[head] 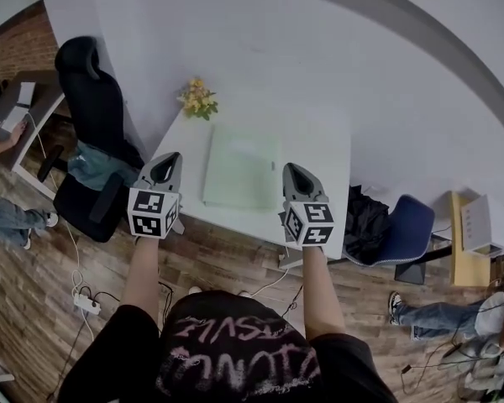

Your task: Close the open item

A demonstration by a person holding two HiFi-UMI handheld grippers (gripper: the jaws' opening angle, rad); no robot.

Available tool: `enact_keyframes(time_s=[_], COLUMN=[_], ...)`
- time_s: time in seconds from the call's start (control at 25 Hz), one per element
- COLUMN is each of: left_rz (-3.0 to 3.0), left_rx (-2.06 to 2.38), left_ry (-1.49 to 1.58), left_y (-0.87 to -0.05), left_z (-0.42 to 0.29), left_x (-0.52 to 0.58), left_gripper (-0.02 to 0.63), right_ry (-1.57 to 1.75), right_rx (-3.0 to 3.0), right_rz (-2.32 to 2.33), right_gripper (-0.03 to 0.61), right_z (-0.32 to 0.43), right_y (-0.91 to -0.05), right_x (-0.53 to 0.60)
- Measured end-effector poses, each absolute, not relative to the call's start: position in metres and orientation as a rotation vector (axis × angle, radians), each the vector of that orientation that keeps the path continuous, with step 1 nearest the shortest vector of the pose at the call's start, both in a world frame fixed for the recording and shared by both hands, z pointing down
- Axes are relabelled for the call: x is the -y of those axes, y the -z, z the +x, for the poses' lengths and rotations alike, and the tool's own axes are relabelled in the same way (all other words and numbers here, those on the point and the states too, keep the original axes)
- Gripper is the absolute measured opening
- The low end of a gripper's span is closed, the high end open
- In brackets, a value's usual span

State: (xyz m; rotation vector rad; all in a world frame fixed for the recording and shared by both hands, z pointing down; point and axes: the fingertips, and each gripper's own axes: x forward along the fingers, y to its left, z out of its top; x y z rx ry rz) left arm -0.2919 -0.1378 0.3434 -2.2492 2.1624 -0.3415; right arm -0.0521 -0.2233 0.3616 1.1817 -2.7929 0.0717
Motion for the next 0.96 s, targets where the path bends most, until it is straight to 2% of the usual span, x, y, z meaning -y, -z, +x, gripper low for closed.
enact_keyframes(time_s=[0.96], left_rz=[-2.290], left_rx=[-2.144], left_ry=[0.302], left_y=[-0.341], left_z=[-0.315], left_x=[0.159], left_gripper=[0.002], right_ry=[-0.050], right_rx=[2.766], right_rz=[1.263], right_gripper=[0.009], right_z=[-0.062], right_y=[-0.353], right_x=[0.252])
